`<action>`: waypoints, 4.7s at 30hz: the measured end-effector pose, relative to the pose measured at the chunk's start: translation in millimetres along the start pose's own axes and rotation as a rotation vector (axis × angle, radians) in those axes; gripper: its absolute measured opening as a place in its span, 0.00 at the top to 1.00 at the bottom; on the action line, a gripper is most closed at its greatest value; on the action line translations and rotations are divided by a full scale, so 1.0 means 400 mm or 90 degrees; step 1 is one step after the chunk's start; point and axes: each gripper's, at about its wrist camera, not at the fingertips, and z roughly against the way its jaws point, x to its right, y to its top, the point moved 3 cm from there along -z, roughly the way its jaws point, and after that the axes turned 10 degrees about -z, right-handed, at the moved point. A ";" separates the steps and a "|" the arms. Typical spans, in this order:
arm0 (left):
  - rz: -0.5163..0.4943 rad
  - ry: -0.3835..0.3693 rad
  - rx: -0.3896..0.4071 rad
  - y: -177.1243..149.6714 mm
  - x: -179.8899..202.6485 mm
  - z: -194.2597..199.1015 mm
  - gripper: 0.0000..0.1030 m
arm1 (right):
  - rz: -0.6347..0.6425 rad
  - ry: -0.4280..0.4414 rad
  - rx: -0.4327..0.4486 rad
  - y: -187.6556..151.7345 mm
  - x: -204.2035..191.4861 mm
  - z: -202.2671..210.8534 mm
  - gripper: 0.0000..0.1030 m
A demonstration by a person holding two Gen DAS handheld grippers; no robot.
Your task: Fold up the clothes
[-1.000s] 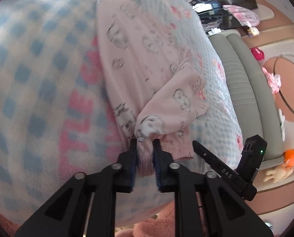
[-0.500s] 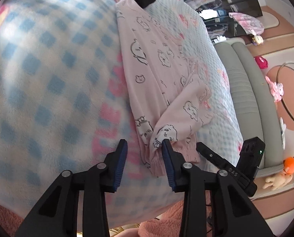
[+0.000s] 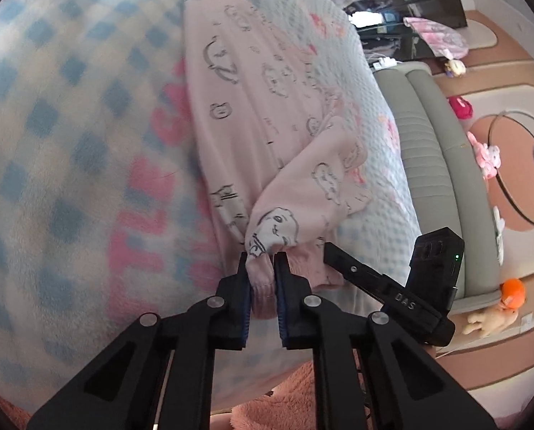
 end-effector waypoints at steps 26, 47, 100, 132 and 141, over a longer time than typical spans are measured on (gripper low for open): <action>-0.021 0.002 -0.018 0.006 0.015 -0.064 0.82 | 0.037 0.066 -0.008 -0.006 0.010 0.025 0.81; -0.034 0.038 -0.093 -0.060 -0.015 0.029 0.76 | 0.015 0.025 -0.013 -0.136 0.025 0.093 0.71; -0.093 0.238 0.018 0.064 0.022 0.097 0.81 | -0.005 -0.055 0.062 -0.017 0.073 0.136 0.63; -0.184 0.248 0.136 0.332 0.162 0.069 0.97 | -0.022 -0.066 0.109 0.176 0.140 0.205 0.63; -0.150 0.251 0.059 0.348 -0.060 0.085 0.79 | 0.045 -0.104 0.087 0.282 0.036 0.099 0.63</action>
